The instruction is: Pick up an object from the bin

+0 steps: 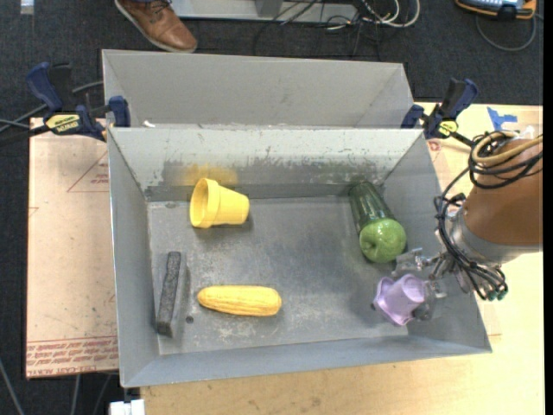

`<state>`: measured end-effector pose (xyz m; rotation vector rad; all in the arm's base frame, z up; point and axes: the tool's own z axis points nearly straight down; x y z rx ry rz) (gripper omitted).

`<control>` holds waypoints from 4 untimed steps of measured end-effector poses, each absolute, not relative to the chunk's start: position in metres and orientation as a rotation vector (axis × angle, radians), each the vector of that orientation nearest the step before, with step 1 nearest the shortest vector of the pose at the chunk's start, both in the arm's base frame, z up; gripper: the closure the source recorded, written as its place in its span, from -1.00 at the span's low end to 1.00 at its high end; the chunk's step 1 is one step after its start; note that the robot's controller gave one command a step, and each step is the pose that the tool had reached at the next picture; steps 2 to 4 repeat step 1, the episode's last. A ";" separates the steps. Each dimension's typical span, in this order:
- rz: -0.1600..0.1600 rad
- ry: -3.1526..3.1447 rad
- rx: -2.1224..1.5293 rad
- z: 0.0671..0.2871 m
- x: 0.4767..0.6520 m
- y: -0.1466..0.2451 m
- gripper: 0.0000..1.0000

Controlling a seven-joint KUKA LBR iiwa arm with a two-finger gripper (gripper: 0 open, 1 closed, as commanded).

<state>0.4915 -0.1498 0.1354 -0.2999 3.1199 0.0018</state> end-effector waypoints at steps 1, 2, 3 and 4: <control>0.005 3.124 -0.300 0.149 0.491 -0.149 1.00; 0.005 3.124 -0.300 0.149 0.491 -0.149 1.00; 0.005 3.124 -0.300 0.149 0.491 -0.149 1.00; 0.005 3.124 -0.300 0.149 0.491 -0.149 1.00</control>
Offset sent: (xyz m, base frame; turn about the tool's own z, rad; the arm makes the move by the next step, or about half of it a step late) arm 0.0000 0.0000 0.0465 0.0000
